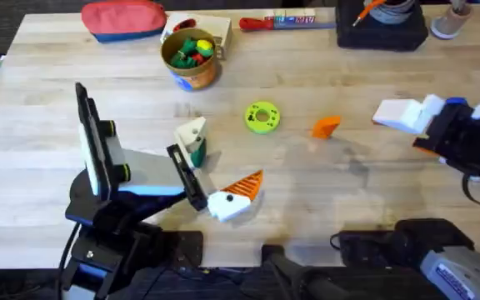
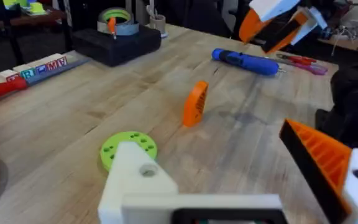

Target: Pick up the gripper from the table and insert it into the empty holder that is missing its gripper. Then pick up a screw, insert it into the mounting hole, and use the screwdriver to tighten it. Finally, clean up the table by picking up the vegetable and placing it into the bucket.

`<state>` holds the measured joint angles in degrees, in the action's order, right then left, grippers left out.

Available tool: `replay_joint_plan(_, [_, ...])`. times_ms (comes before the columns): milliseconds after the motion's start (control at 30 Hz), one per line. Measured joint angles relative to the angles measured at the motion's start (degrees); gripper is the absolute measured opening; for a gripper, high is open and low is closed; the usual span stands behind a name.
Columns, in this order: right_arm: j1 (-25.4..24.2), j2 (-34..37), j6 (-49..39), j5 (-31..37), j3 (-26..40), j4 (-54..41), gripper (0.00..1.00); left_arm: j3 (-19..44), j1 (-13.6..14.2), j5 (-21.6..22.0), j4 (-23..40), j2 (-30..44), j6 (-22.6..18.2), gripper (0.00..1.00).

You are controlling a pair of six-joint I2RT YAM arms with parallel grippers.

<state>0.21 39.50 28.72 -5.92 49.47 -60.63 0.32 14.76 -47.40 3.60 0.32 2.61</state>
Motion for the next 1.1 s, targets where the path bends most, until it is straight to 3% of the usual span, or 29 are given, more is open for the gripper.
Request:
replay_joint_plan(133, [0.11,1.61,-7.71,-4.82,0.00,2.67,0.989,0.00,0.00,0.00,0.00,-0.02,0.00,0.989])
replay_joint_plan(267, [2.24,7.70,-19.33,-7.44,0.00,0.54,0.990,0.00,0.00,0.00,0.00,0.00,0.00,0.989])
replay_joint_plan(567, [11.31,26.38,-38.78,-0.51,6.54,-4.17,0.991,0.00,0.00,-0.19,0.28,0.00,0.00,0.989])
replay_joint_plan(767, [14.79,35.70,-50.98,2.11,10.99,-0.60,0.992,0.00,0.00,-0.66,0.31,-0.01,0.00,0.988])
replay_joint_plan(1033, [15.17,37.87,-62.76,3.24,11.21,5.99,0.987,0.00,0.00,-0.85,0.33,-0.02,0.00,0.988])
replay_joint_plan(1100, [15.17,37.87,-63.96,3.33,11.23,7.80,0.937,0.00,0.00,-0.85,0.33,0.00,0.00,0.988])
